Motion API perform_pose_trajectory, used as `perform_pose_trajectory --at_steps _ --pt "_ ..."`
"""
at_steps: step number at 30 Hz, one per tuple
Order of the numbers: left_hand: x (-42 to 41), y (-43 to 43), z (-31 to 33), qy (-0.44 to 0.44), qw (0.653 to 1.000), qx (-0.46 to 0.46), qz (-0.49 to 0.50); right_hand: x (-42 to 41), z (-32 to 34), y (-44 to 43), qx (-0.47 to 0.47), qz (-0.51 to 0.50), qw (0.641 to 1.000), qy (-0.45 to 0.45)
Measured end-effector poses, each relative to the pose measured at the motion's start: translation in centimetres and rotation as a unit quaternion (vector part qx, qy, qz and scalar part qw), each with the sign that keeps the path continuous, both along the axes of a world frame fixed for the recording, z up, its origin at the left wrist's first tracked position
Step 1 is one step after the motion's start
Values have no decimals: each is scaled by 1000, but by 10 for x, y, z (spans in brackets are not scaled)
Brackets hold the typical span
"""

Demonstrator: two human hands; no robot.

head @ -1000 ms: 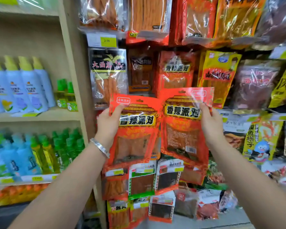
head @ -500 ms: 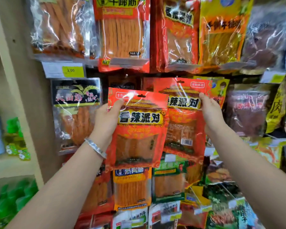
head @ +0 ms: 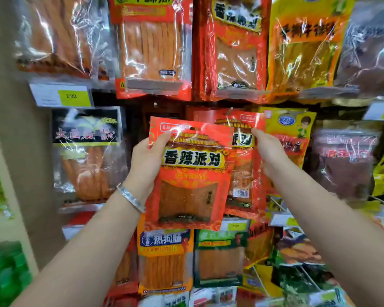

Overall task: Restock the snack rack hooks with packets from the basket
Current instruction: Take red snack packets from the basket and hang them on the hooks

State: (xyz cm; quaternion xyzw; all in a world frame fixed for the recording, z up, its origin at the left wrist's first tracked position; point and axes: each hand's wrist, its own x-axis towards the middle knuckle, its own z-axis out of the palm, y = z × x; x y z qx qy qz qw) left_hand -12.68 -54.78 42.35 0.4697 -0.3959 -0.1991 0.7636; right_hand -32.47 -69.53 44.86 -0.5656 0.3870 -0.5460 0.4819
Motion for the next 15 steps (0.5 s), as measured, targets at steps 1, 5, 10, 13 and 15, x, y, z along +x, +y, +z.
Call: perform_pose_trajectory --at_steps 1,5,10,13,15 --pt "-2 -2 0 3 1000 1 0 0 -4 -3 -11 -13 1000 18" --pt "-12 -11 1 8 1000 11 -1 -3 -19 -10 -92 -69 993 42" --pt "-23 -23 2 19 1000 0 -23 -7 -33 -6 -182 -106 978 -13" --pt "-34 -31 2 20 999 8 -45 -6 -33 0 -125 37 990 -56" --pt "-42 -38 1 2 999 12 -38 -5 -30 1 -97 88 990 -58"
